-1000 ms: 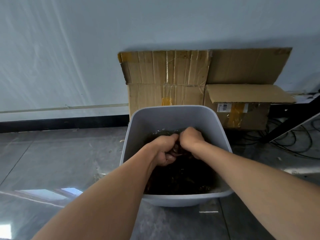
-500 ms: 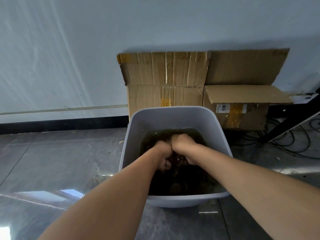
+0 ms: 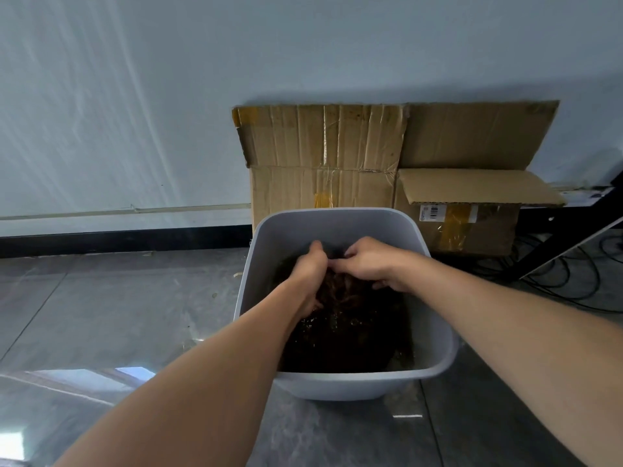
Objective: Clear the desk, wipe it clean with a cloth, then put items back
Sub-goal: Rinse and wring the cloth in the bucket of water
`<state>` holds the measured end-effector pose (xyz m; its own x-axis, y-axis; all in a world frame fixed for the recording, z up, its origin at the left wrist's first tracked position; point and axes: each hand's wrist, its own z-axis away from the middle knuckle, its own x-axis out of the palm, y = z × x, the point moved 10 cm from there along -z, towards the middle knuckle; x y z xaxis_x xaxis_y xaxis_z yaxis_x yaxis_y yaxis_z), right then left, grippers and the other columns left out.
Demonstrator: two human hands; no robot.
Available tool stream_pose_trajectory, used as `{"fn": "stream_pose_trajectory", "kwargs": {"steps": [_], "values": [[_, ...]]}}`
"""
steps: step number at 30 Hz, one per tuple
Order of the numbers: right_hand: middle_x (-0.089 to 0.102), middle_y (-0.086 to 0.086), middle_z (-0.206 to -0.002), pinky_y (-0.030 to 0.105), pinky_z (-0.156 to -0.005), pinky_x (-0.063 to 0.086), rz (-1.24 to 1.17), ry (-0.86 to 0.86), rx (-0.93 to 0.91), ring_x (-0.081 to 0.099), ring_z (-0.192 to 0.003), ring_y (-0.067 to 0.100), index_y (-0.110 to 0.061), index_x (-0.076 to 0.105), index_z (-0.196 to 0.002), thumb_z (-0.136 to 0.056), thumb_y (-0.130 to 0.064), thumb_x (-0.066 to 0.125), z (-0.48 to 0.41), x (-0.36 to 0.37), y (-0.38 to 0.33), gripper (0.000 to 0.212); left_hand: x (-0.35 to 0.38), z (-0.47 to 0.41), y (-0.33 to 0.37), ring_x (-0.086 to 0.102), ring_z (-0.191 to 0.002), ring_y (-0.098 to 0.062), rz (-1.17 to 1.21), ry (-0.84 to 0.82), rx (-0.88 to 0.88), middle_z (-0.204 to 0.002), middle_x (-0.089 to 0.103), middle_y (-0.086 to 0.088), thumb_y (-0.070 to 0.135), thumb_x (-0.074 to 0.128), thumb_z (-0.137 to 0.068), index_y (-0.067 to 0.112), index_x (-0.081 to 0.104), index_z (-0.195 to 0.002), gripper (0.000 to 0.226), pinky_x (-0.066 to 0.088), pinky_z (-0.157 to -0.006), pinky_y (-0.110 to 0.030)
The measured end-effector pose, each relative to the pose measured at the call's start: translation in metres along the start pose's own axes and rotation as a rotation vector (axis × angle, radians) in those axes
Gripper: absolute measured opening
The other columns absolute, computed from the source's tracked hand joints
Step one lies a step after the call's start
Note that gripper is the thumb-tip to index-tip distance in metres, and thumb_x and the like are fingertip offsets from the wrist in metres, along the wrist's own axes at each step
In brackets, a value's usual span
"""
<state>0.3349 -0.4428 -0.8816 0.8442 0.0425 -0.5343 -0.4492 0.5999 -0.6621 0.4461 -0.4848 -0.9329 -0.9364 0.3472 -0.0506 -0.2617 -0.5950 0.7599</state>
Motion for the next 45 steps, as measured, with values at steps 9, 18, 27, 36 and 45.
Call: {"fn": "stream_pose_trajectory", "kwargs": {"steps": [9, 18, 27, 36, 45], "values": [[0.051, 0.011, -0.091, 0.025, -0.040, 0.052, -0.565, 0.076, -0.016, 0.054, -0.078, 0.021, -0.011, 0.051, -0.093, -0.104, -0.014, 0.048, 0.007, -0.014, -0.021, 0.012, 0.008, 0.013, -0.027, 0.070, -0.086, -0.032, 0.058, -0.188, -0.281, -0.095, 0.074, -0.017, 0.060, 0.037, -0.095, 0.009, 0.073, -0.102, 0.062, 0.059, -0.073, -0.044], [0.062, 0.014, -0.120, 0.038, -0.088, 0.052, 0.284, 0.047, -0.063, 0.061, -0.103, 0.028, -0.009, 0.067, -0.109, -0.093, -0.032, 0.066, -0.014, 0.010, 0.010, 0.028, -0.017, -0.010, -0.003, 0.067, -0.089, -0.026, -0.277, 0.142, 0.093, -0.101, 0.069, -0.011, 0.018, 0.062, -0.092, 0.007, 0.061, -0.106, 0.018, 0.053, -0.075, -0.034], [0.057, 0.019, -0.133, 0.038, -0.093, 0.049, 0.322, 0.020, 0.102, 0.059, -0.116, 0.034, -0.002, 0.045, -0.135, -0.095, -0.020, 0.058, -0.019, 0.040, 0.032, 0.046, 0.017, -0.019, -0.021, 0.061, -0.089, -0.024, -0.697, -0.100, 0.114, -0.116, 0.062, -0.014, 0.024, 0.034, -0.108, 0.006, 0.054, -0.131, 0.035, 0.048, -0.064, -0.026], [0.060, 0.008, -0.093, 0.031, -0.070, 0.042, 0.005, 0.299, 0.032, 0.057, -0.080, 0.023, -0.010, 0.055, -0.096, -0.104, -0.022, 0.040, 0.003, 0.013, -0.005, 0.021, 0.015, 0.006, -0.028, 0.049, -0.038, -0.014, -0.044, -0.140, -0.181, -0.047, 0.051, -0.004, 0.024, 0.039, -0.103, 0.012, 0.050, -0.069, 0.037, 0.034, -0.033, -0.014], [0.041, 0.026, -0.133, 0.047, -0.097, 0.045, 0.552, 0.094, -0.029, 0.055, -0.111, 0.041, -0.018, 0.030, -0.141, -0.104, -0.021, 0.039, -0.009, 0.028, 0.019, 0.038, -0.005, -0.012, -0.015, 0.055, -0.052, -0.024, -0.465, 0.058, 0.027, -0.084, 0.063, -0.017, 0.025, 0.048, -0.100, -0.001, 0.058, -0.105, 0.029, 0.041, -0.045, -0.023]]}}
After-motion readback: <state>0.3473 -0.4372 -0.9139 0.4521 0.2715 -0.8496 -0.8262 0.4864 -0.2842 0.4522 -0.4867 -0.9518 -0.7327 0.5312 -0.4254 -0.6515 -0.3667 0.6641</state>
